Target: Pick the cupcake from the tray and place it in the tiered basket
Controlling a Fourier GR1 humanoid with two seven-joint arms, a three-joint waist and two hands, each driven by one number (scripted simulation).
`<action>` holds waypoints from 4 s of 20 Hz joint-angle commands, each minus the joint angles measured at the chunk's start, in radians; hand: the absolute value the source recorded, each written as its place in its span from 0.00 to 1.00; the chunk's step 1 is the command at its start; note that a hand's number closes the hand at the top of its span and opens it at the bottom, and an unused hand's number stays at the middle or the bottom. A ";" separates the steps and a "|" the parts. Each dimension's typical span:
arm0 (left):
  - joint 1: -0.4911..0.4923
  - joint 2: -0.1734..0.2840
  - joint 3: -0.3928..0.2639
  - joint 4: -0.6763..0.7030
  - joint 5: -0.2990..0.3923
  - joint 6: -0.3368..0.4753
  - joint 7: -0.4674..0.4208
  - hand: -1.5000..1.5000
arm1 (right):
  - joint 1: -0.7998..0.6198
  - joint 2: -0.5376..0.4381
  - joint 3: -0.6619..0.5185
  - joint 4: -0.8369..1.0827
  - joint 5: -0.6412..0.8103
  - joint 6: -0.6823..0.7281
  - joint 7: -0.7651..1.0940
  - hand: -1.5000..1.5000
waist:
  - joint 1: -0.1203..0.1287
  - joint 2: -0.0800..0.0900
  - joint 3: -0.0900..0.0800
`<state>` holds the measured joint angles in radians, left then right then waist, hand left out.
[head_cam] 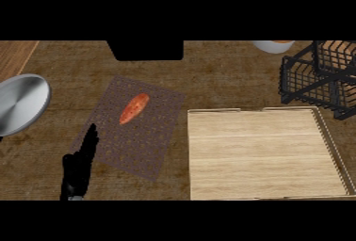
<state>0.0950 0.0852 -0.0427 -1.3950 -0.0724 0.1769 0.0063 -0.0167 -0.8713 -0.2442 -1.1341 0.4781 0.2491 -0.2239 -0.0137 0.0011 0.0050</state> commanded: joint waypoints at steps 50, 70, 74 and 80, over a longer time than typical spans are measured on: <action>-0.018 -0.027 -0.009 0.015 -0.034 -0.017 0.000 0.50 | -0.883 -0.006 0.043 0.706 0.068 -0.156 -0.030 1.00 | 0.048 0.009 -0.004; -0.024 0.001 0.010 -0.001 -0.019 -0.046 0.004 0.50 | -0.959 -0.049 -0.328 0.892 -0.295 -0.036 -0.054 0.00 | 0.046 0.013 -0.002; -0.015 -0.018 -0.001 -0.019 -0.016 -0.039 0.036 0.50 | -0.937 -0.146 -0.401 0.910 -0.338 -0.173 -0.003 0.00 | 0.042 0.013 -0.002; -0.016 -0.028 -0.004 -0.032 -0.029 -0.016 0.040 0.50 | -0.810 -0.331 -0.489 0.992 -0.407 -0.052 0.014 0.00 | 0.029 0.017 0.002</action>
<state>0.0823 0.0609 -0.0510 -1.4222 -0.1015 0.1516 0.0367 -0.8994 -1.1080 -0.6765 -0.1855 0.1147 0.1532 -0.2112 0.0241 0.0153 0.0046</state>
